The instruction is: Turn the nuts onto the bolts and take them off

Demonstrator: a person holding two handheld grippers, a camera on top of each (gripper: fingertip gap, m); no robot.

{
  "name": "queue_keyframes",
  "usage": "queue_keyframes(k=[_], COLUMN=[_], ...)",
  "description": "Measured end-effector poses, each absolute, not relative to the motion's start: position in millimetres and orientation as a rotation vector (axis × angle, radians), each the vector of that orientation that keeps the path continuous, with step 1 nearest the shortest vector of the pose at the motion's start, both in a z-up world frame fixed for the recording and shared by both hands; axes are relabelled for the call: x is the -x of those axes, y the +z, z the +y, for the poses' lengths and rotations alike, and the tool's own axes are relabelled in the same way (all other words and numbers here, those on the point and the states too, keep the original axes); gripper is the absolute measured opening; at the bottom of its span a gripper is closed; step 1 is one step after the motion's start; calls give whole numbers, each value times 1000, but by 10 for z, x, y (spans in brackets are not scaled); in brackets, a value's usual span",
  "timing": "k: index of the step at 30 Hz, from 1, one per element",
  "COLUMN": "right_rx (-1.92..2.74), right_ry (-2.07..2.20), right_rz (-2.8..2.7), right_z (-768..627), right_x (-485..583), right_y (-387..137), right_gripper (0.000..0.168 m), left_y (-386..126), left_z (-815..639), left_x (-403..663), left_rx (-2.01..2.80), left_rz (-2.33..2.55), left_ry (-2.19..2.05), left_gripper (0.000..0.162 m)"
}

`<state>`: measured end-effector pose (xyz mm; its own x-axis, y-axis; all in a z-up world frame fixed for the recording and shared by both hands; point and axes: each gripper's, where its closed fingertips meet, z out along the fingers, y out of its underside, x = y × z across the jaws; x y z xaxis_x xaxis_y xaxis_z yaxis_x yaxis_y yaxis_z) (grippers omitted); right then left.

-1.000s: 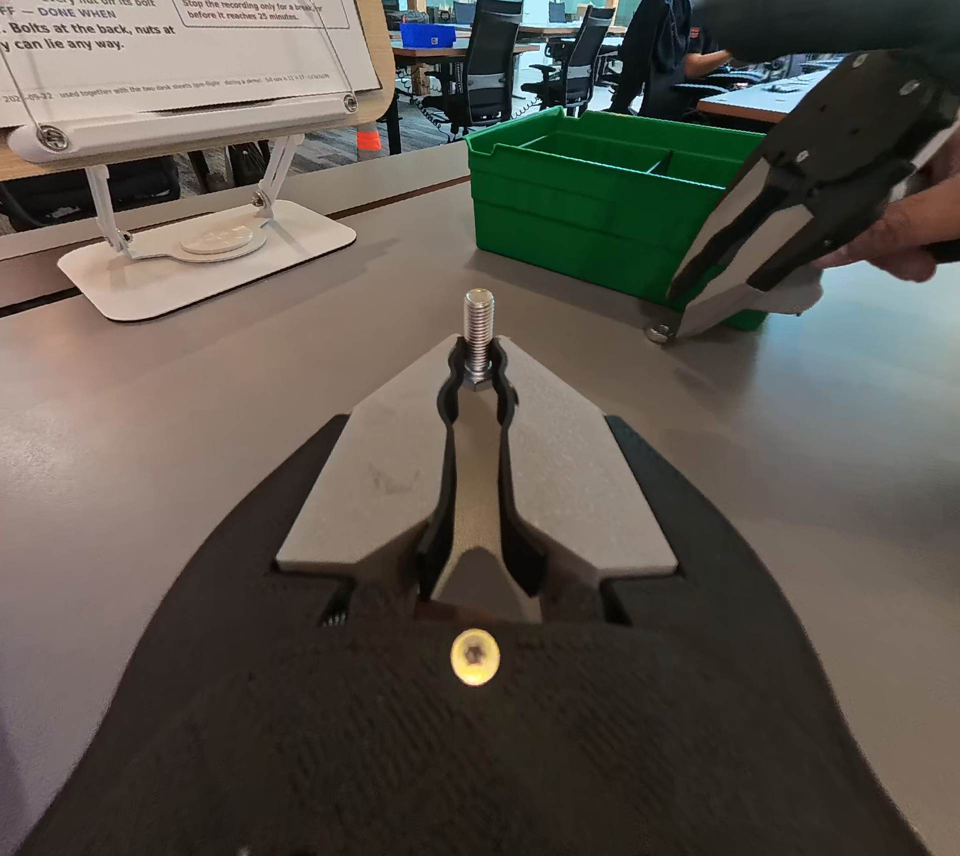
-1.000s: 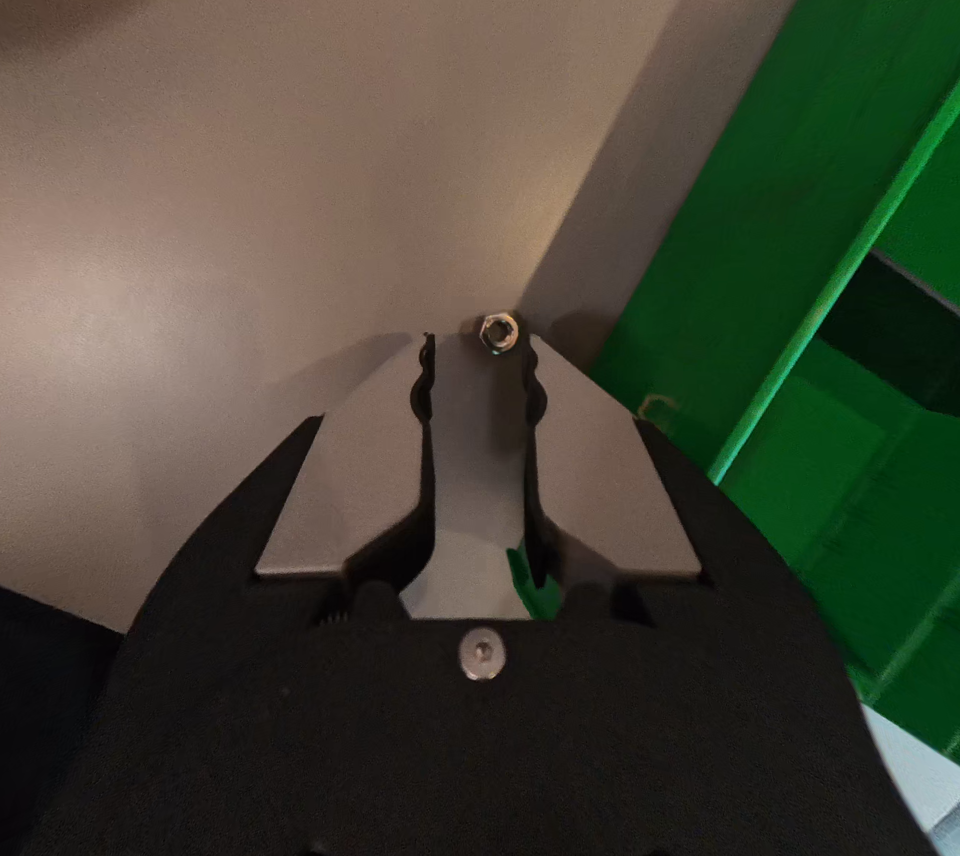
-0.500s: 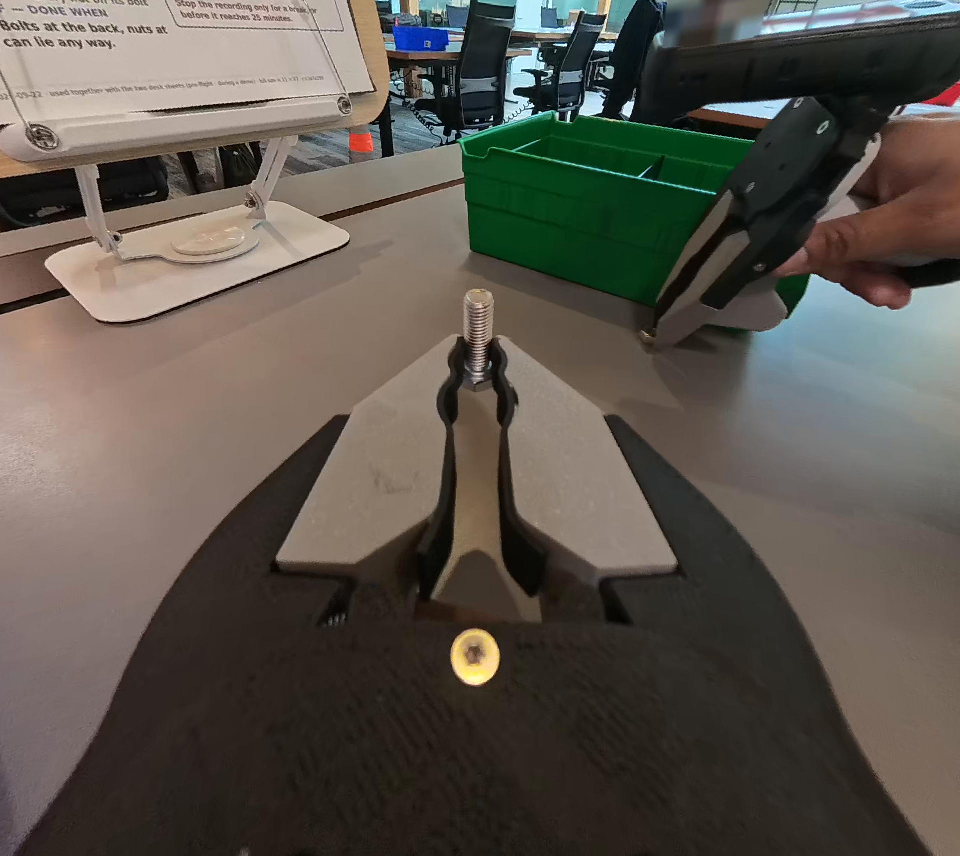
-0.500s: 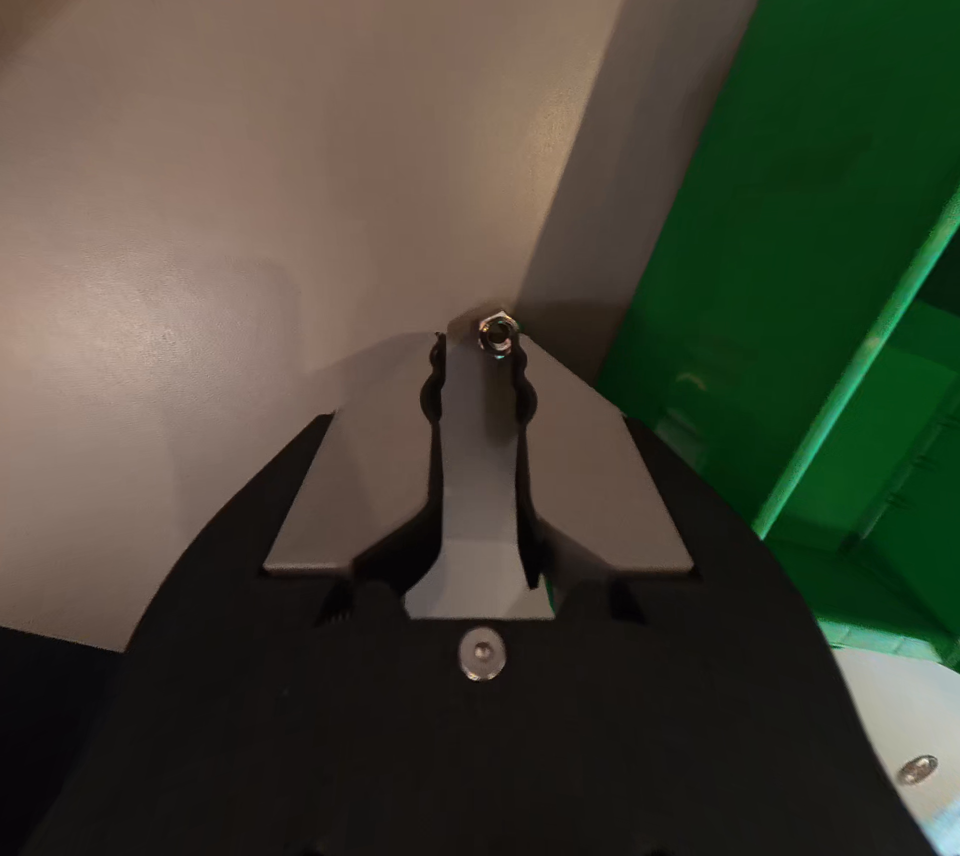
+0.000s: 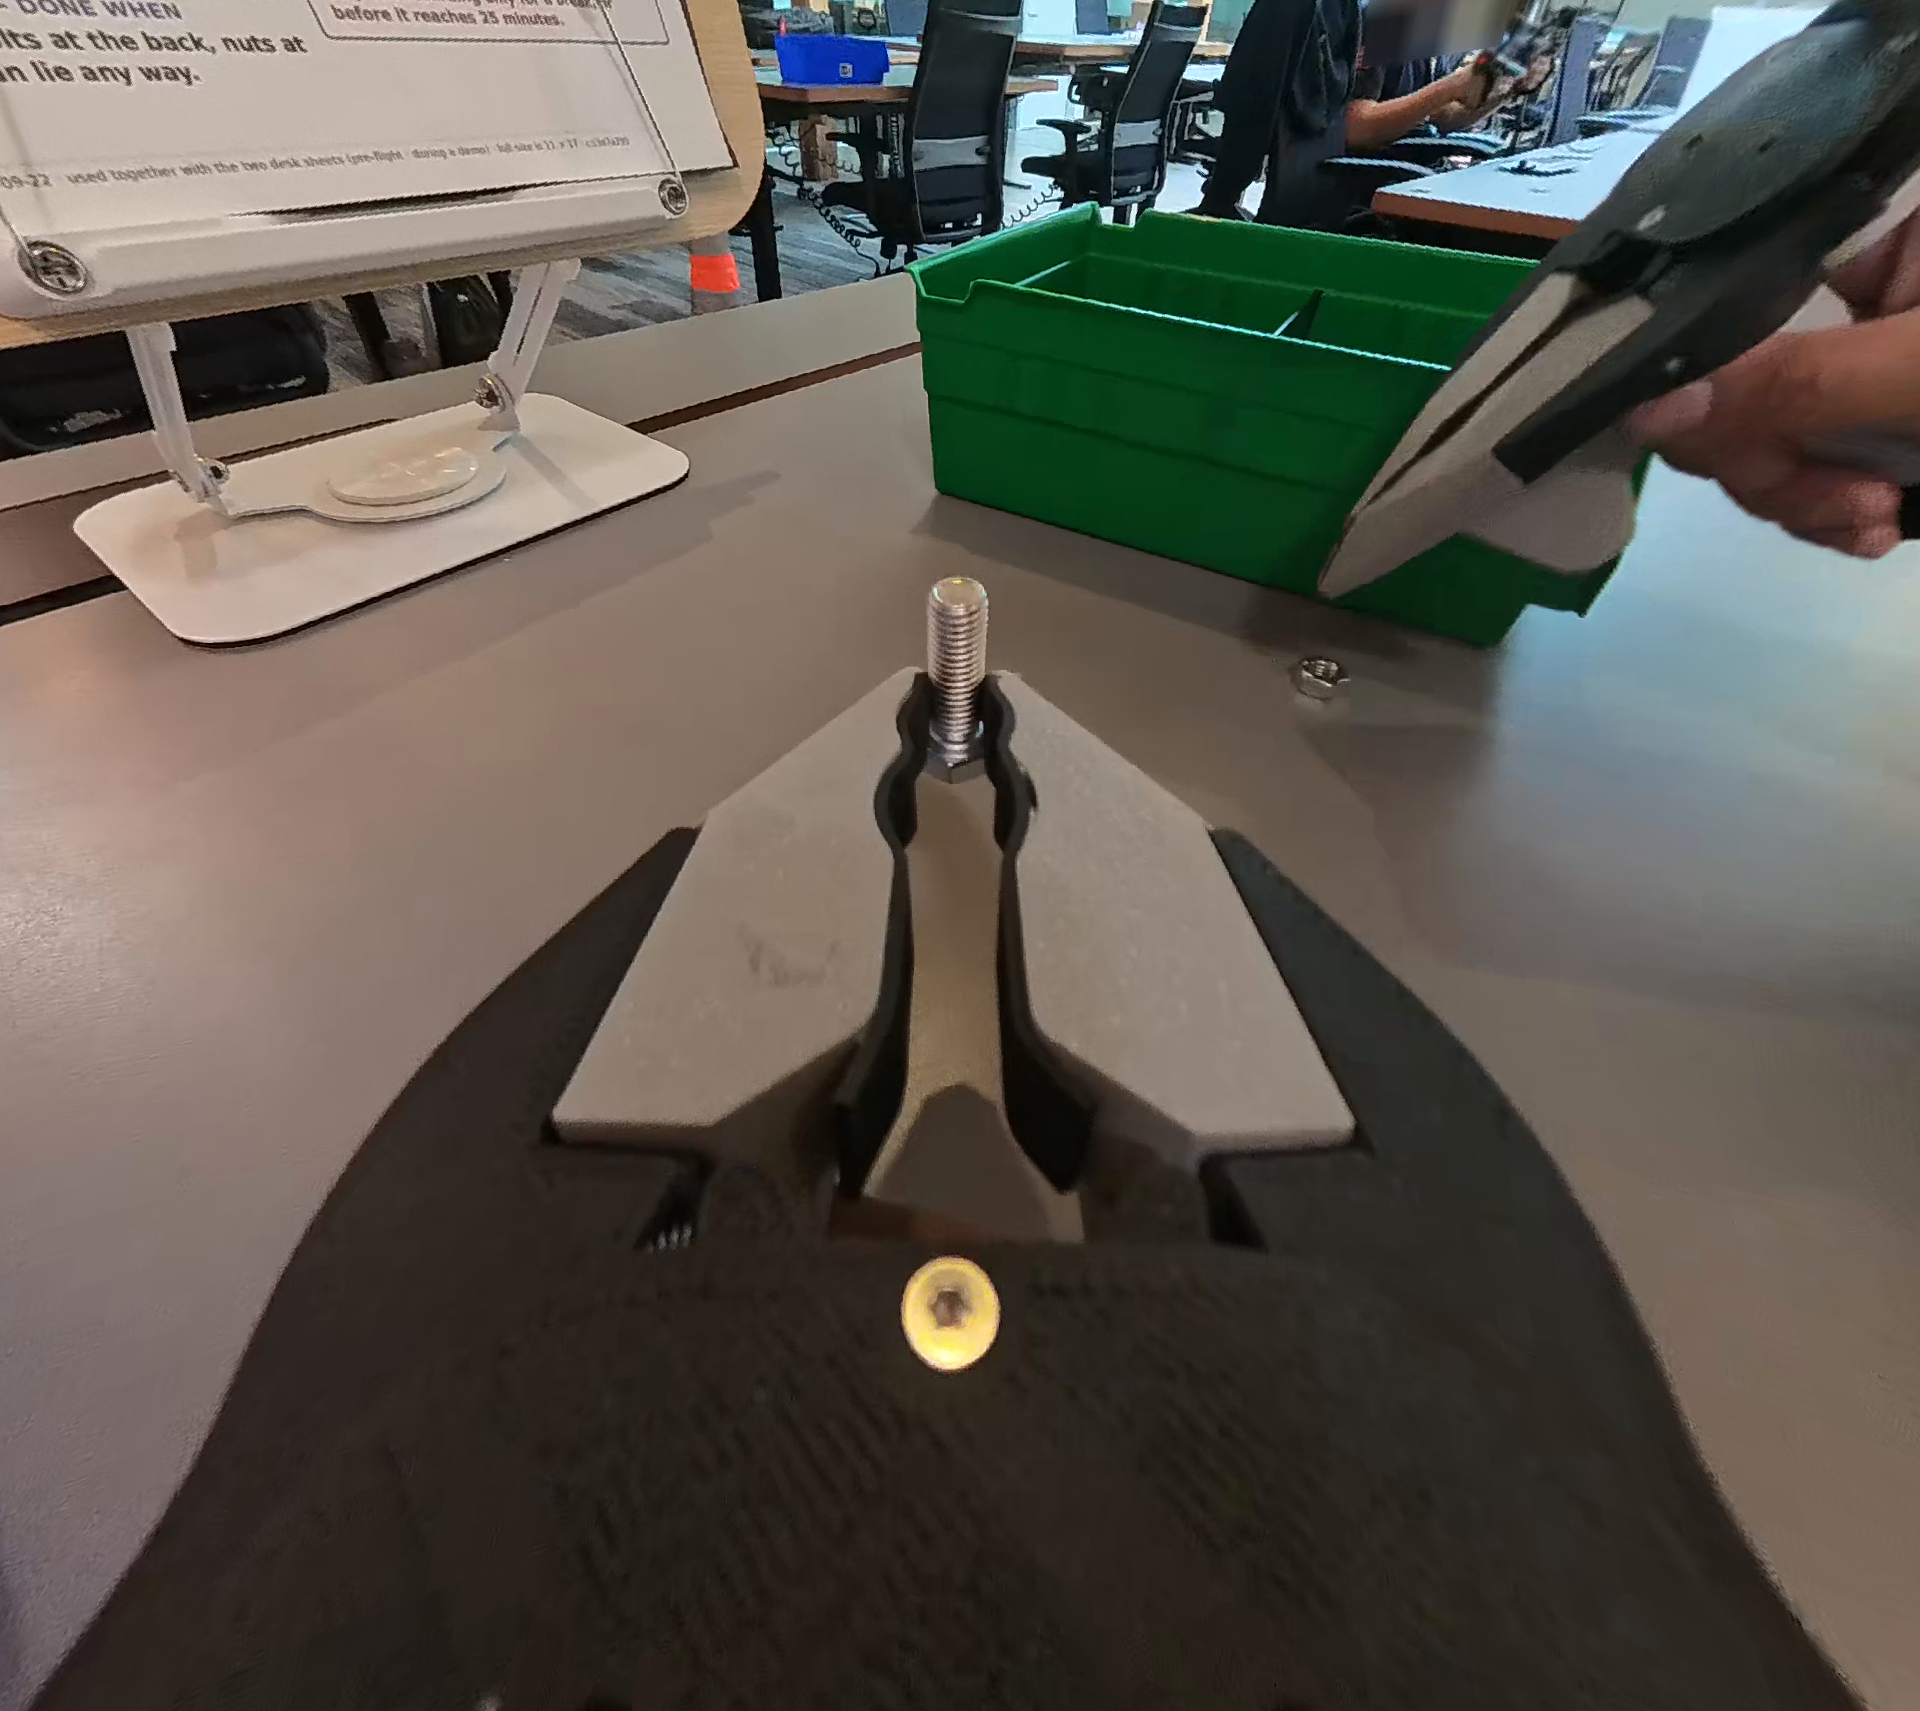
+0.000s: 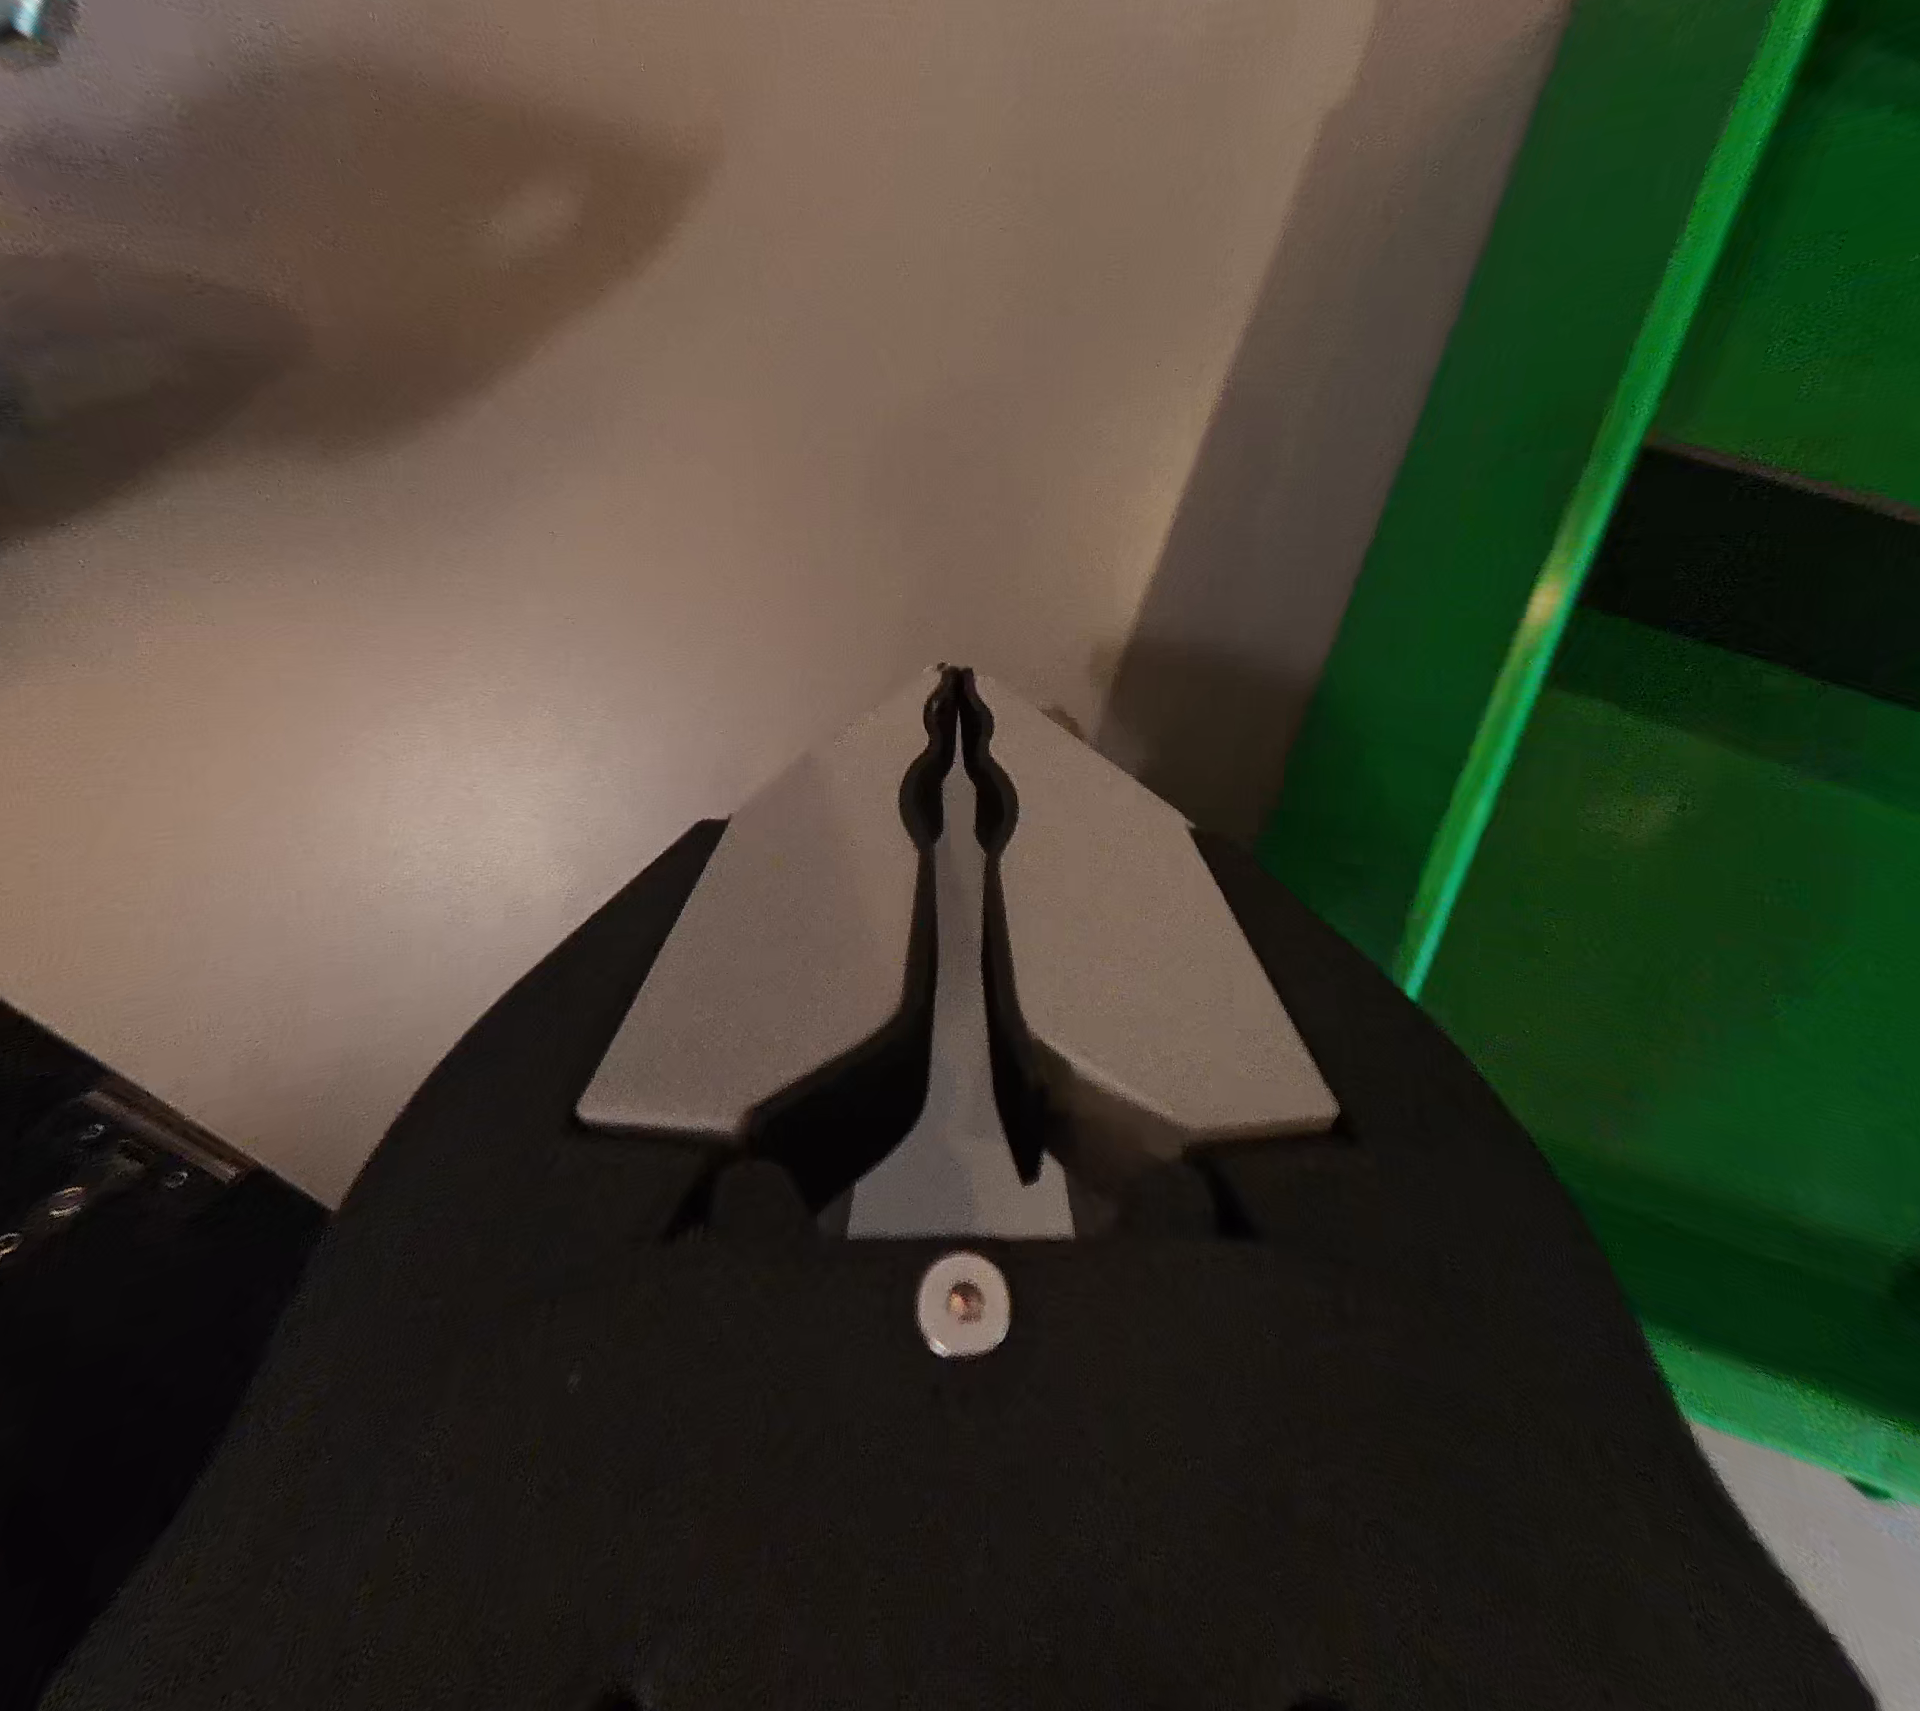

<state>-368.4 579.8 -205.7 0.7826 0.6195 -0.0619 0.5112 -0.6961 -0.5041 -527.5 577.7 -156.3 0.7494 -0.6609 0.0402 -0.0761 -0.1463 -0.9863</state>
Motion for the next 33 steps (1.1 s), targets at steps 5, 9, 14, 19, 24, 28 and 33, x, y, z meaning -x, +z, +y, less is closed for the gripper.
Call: queue_keyframes(k=[5, 9, 14, 19, 24, 28, 33], right_rx=[2517, 2589, 2626, 2664, 2649, 2514, 2194], right_ry=[307, 228, 136, 142, 95, 174, 501], right_rz=[-867, -902, -903, -894, -931, -873, -761], right_z=[5757, 5730, 5743, 5739, 5756, 5811, 5792], right_x=[3644, 3602, 3576, 3557, 3544, 3664, 3824], right_y=[-2068, -2284, -2408, -2492, -2493, -2212, -1229], right_gripper=[0, 12, 16, 11, 2, 2, 2], left_y=[-1589, -1587, -1589, -1575, -1562, -1561, -1570], left_z=[5776, 5782, 5782, 5771, 5767, 5769, 5768], left_x=[5259, 5276, 5273, 5263, 5268, 5273, 5268], left_rx=[1668, 1669, 1670, 1665, 1662, 1661, 1664], left_rz=[610, 601, 602, 605, 601, 598, 603], left_ry=[-554, -556, -559, -565, -570, -572, -569], left_gripper=[7, 6, 7, 6, 6, 7, 7])
